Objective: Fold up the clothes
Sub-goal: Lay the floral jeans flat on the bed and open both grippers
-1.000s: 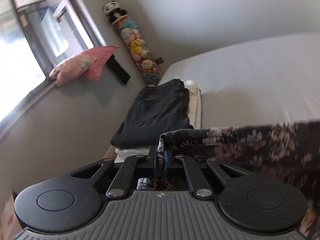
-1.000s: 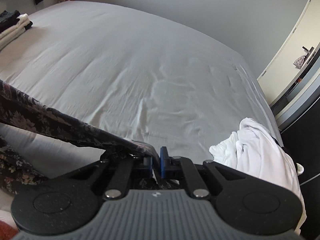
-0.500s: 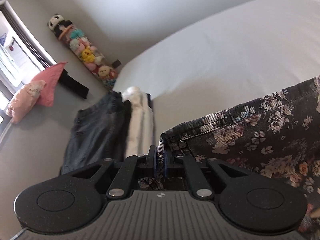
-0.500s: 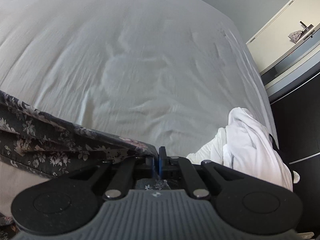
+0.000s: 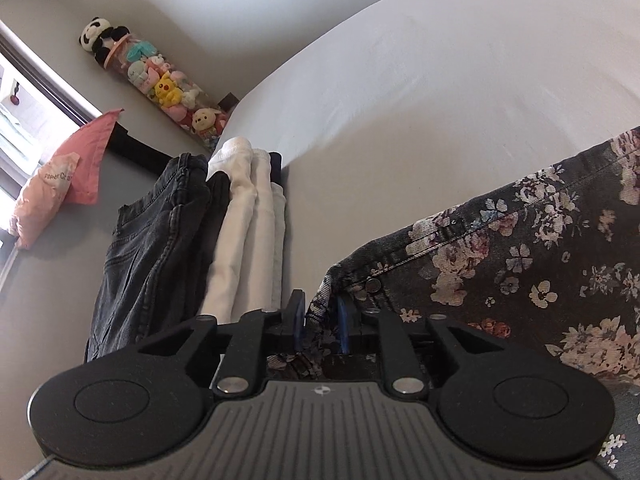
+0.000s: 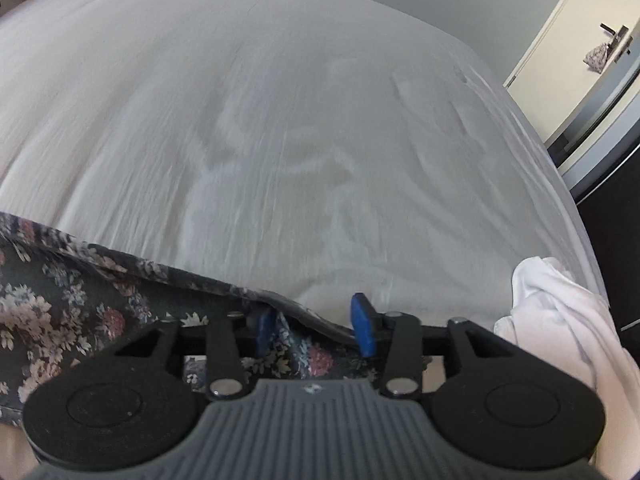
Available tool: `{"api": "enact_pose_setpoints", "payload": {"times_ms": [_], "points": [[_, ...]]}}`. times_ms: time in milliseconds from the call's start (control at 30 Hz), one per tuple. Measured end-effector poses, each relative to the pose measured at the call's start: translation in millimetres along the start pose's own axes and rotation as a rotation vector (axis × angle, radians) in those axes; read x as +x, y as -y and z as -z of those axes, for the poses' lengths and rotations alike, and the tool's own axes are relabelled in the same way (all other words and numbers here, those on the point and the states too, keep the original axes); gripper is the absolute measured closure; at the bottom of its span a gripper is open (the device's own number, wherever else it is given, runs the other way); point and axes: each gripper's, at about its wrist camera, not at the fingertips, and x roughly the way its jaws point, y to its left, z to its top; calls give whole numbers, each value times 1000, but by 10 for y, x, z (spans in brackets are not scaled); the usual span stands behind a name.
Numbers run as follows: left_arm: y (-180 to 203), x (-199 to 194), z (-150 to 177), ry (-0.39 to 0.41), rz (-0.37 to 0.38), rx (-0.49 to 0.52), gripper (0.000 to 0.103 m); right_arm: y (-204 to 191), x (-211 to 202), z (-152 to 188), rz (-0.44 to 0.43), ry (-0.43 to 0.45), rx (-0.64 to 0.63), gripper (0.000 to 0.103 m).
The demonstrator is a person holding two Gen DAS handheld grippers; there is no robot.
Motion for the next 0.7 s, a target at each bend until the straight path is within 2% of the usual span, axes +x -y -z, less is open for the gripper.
{"api": "enact_pose_setpoints", "payload": {"times_ms": [33, 67, 100, 133, 167, 233, 367, 467, 500, 600, 633, 667, 700], "points": [[1, -8, 2, 4, -4, 4, 78, 73, -60, 10, -24, 16, 41, 42], [-14, -41, -2, 18, -11, -4, 69, 154, -117, 30, -30, 31, 84, 39], [-29, -74, -6, 32, -18, -12, 62, 237, -174, 54, -31, 46, 129, 29], [-45, -107, -11, 46, -26, -20, 46, 324, -234, 90, -29, 61, 173, 27], [-76, -154, -15, 62, -24, -33, 38, 417, -285, 146, -29, 75, 219, 27], [-132, -250, -9, 86, -19, -54, 38, 608, -361, 283, -28, 92, 310, 27], [-216, -543, 52, 114, 0, -127, 36, 887, -257, 695, -31, 15, 495, 29], [-211, -726, 193, 92, 46, -165, 36, 994, -110, 1053, -64, -34, 655, 40], [-204, -782, 252, 81, 63, -176, 36, 1006, -78, 1129, -81, -28, 705, 45], [-181, -910, 485, 37, 94, -220, 36, 1022, -1, 1323, -132, 12, 850, 46], [-177, -931, 553, 25, 100, -232, 36, 1028, 25, 1387, -149, 26, 898, 50], [-179, -957, 639, 8, 104, -251, 36, 1026, 31, 1392, -165, 36, 917, 59], [-178, -972, 724, -7, 105, -272, 36, 1021, 30, 1379, -181, 44, 927, 89]]}}
